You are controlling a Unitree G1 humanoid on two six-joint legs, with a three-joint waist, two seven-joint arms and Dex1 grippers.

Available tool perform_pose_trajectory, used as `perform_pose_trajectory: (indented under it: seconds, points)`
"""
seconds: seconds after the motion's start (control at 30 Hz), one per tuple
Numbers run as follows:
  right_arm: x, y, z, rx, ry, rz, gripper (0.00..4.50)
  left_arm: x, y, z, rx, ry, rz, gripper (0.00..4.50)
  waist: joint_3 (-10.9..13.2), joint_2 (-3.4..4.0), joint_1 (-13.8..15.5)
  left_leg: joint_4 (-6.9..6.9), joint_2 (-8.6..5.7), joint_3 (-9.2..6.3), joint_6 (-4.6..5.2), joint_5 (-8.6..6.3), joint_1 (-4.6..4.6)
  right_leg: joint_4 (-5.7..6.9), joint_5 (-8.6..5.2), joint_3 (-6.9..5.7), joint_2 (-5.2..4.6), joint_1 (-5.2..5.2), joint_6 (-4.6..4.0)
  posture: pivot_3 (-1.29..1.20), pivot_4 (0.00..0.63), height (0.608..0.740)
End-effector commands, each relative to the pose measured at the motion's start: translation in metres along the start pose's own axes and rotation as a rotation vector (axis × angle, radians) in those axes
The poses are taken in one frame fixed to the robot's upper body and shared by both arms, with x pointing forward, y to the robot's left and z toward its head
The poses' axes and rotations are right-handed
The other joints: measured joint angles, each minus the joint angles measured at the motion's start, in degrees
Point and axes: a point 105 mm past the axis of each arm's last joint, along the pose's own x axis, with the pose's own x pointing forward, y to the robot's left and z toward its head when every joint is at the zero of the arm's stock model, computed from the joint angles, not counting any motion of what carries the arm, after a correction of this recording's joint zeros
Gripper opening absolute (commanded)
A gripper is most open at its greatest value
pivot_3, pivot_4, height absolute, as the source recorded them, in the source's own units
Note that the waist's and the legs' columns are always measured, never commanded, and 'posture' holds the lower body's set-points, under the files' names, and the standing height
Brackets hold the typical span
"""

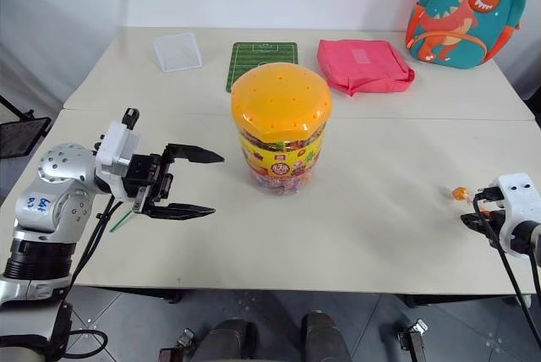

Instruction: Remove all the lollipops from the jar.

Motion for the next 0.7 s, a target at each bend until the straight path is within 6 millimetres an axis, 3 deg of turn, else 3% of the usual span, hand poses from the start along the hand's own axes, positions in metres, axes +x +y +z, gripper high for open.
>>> perform_pose_trajectory:
  seconds: [0.03,0.13,0.23,0.33,0.4,0.5,0.53,0.6,0.7]
  points:
    - [-0.013,-0.017,0.020,-0.058,-0.088,-0.073,2.56,-0.009,0.001,0.007,0.010,0.004,0.044,4.50,0.00,0.00,-0.01,0.00,0.00,0.00,0.00,0.00,0.00,0.00,0.00,0.00,0.00,0.00,0.00,0.00,0.150,0.740]
    - [-0.027,-0.012,0.042,-0.159,-0.198,-0.028,3.54,-0.021,-0.002,0.005,-0.028,0.019,0.084,4.50,0.00,0.00,-0.06,-0.01,0.00,0.00,0.00,0.00,0.00,0.00,0.00,0.00,0.00,-0.02,0.00,0.00,0.150,0.740]
    - [-0.060,0.026,0.080,-0.274,-0.497,0.242,4.49,-0.044,0.002,-0.011,-0.070,0.092,0.187,4.50,0.02,0.03,-0.24,-0.08,0.01,0.01,0.00,0.00,0.03,-0.01,0.00,0.01,0.03,-0.02,0.00,0.00,0.150,0.740]
    - [-0.078,0.050,0.092,-0.309,-0.677,0.390,4.49,-0.059,0.005,-0.022,-0.091,0.133,0.267,4.50,0.02,0.02,-0.12,-0.09,0.02,-0.02,0.01,-0.01,0.19,-0.16,0.00,0.00,0.06,0.11,0.00,0.00,0.150,0.740]
    - [-0.082,0.068,0.093,-0.302,-0.706,0.483,4.49,-0.067,0.005,-0.030,-0.093,0.173,0.304,4.50,0.04,-0.01,-0.09,-0.08,0.02,-0.05,0.00,-0.02,0.25,-0.22,0.00,-0.02,0.04,0.21,0.00,0.00,0.150,0.740]
    - [-0.079,0.152,0.067,-0.683,-0.693,0.765,4.49,-0.078,-0.011,-0.046,-0.067,0.249,0.342,4.50,0.03,0.00,-0.04,-0.12,0.02,-0.07,-0.02,-0.04,0.22,-0.20,0.00,-0.01,-0.01,0.16,0.00,0.00,0.150,0.740]
    - [-0.080,0.168,0.060,-0.735,-0.697,0.827,4.49,-0.080,-0.014,-0.049,-0.057,0.259,0.348,4.50,0.04,-0.01,-0.05,-0.18,0.04,-0.12,-0.07,-0.07,0.24,-0.22,0.00,-0.04,0.00,0.13,0.00,0.00,0.150,0.740]
    - [-0.079,0.180,0.053,-0.805,-0.749,0.861,4.49,-0.083,-0.018,-0.052,-0.077,0.270,0.365,4.50,0.04,-0.02,-0.07,-0.18,0.06,-0.14,-0.11,-0.09,0.17,-0.21,0.00,-0.07,0.03,0.06,0.00,0.00,0.150,0.740]
    - [-0.072,0.182,0.037,-0.845,-0.772,0.858,4.49,-0.090,-0.014,-0.050,-0.030,0.276,0.468,4.50,0.04,-0.02,0.32,-0.02,0.00,-0.14,-0.08,-0.11,0.16,-0.22,0.00,-0.08,-0.06,0.13,0.00,0.00,0.150,0.740]
